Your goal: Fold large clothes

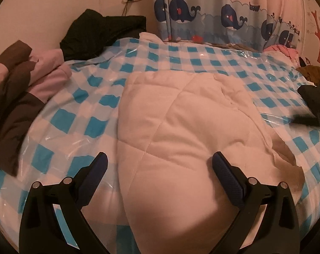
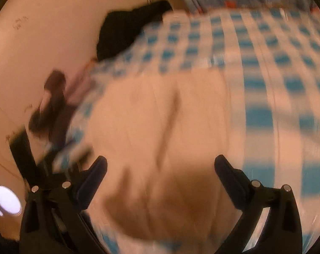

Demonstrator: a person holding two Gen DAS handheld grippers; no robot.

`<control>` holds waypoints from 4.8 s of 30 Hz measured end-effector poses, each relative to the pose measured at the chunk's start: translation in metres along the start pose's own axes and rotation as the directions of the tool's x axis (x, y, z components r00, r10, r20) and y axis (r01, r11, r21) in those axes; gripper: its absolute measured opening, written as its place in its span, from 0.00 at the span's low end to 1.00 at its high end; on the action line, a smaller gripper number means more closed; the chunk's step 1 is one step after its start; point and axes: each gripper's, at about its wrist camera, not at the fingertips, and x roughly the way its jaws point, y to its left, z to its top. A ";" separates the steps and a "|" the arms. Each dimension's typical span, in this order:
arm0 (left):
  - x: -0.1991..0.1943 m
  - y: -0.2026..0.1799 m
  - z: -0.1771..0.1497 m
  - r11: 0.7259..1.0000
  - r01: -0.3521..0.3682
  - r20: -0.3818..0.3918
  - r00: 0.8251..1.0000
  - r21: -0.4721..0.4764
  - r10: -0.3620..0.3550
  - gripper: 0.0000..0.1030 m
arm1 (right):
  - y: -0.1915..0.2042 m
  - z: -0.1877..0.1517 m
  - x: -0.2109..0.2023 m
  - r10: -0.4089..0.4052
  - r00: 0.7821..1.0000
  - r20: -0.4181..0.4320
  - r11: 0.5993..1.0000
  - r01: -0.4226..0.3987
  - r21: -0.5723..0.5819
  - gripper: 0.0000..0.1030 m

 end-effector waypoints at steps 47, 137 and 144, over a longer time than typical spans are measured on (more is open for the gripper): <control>-0.111 -0.034 -0.014 0.993 0.045 0.212 0.975 0.113 -0.069 0.92 | 0.052 -0.071 -0.048 -0.237 0.969 0.064 0.967 0.242 -0.076 0.95; -0.068 -0.009 -0.013 1.000 0.008 -0.004 1.000 0.011 -0.008 0.92 | 0.085 -0.056 -0.012 -0.417 0.909 -0.017 0.888 0.403 -0.223 0.95; -0.068 -0.009 -0.013 1.000 0.004 -0.003 1.000 0.011 -0.004 0.92 | 0.084 -0.056 -0.012 -0.418 0.908 -0.018 0.888 0.404 -0.222 0.95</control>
